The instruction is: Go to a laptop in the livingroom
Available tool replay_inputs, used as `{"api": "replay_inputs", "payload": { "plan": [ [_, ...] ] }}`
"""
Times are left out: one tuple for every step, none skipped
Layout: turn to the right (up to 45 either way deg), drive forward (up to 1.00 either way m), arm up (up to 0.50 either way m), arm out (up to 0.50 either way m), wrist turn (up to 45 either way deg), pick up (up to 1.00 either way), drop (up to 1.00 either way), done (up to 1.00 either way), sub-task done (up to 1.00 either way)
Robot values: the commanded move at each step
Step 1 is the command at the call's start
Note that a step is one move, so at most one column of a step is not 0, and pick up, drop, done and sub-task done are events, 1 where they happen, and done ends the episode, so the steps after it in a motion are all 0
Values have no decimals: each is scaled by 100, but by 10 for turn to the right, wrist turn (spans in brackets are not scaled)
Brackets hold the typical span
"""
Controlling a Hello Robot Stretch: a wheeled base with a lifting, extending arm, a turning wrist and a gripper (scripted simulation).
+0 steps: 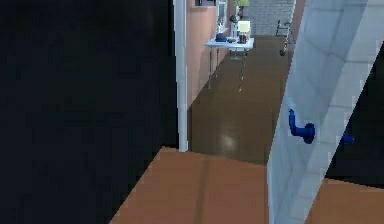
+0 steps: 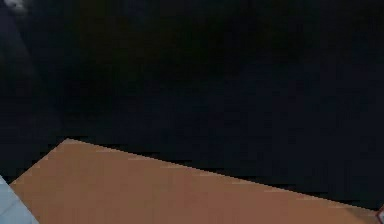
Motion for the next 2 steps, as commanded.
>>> {"api": "replay_inputs", "payload": {
  "plan": [
    [0,45,0,0,0,0,0,0,0],
    [210,0,0,0,0,0,0,0,0]
  ]
}}
